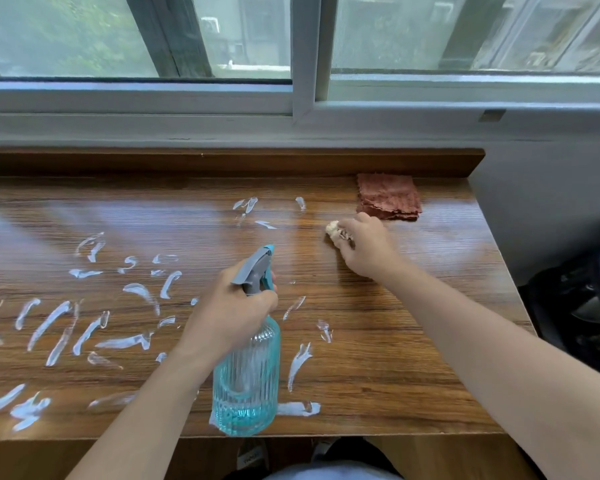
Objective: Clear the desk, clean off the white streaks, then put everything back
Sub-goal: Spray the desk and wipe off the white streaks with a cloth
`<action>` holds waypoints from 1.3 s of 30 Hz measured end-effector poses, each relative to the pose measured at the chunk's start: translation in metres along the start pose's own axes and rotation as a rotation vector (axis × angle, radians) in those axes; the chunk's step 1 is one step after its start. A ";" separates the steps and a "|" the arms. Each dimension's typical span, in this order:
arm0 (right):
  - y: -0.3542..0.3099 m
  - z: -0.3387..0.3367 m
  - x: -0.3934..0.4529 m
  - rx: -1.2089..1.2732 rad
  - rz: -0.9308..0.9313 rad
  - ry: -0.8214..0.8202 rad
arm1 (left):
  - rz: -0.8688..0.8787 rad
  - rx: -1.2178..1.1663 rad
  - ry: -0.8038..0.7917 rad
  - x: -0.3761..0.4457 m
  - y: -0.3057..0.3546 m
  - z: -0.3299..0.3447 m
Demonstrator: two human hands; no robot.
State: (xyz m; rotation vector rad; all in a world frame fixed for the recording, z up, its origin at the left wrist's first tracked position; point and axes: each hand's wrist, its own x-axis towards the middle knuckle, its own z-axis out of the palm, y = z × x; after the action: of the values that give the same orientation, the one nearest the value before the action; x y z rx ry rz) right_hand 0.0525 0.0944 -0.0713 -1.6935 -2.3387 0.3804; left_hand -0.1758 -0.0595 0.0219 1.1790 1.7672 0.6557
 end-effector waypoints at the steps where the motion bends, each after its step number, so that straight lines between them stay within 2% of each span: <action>1: -0.008 0.002 -0.010 0.020 -0.041 -0.017 | -0.011 0.016 -0.012 0.000 -0.001 -0.002; 4: -0.026 0.005 -0.043 0.050 -0.221 -0.148 | -0.049 0.074 -0.077 -0.003 -0.006 -0.005; 6: -0.027 0.002 -0.059 0.081 -0.269 -0.185 | -0.053 0.133 -0.109 -0.007 -0.009 -0.005; 8: -0.021 -0.003 -0.057 0.139 -0.184 -0.098 | -0.050 0.196 -0.134 -0.013 -0.015 -0.004; 11: -0.004 -0.008 -0.040 0.175 0.044 0.115 | -0.038 0.286 -0.155 -0.025 -0.020 0.002; 16: -0.005 0.007 -0.036 0.012 0.154 0.111 | -0.011 0.356 -0.092 -0.035 -0.028 0.007; 22: -0.013 0.007 -0.035 0.047 0.174 0.086 | -0.040 0.350 -0.186 -0.036 -0.037 -0.003; 28: -0.035 0.010 -0.016 0.175 0.090 0.055 | -0.058 0.298 -0.304 -0.046 -0.039 -0.009; 31: -0.050 0.013 0.007 0.160 0.081 0.063 | -0.037 0.271 -0.283 -0.051 -0.040 -0.014; 35: -0.065 0.022 0.017 0.025 0.075 -0.018 | -0.009 0.218 -0.230 -0.054 -0.044 -0.023; 39: -0.077 0.023 -0.047 0.100 -0.151 -0.084 | 0.004 0.189 -0.204 -0.054 -0.053 -0.034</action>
State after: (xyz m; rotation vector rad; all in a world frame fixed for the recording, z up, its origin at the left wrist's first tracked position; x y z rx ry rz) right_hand -0.0098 0.0251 -0.0684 -1.4722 -2.4433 0.5392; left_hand -0.2209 -0.1293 0.0160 1.3281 1.6805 0.3612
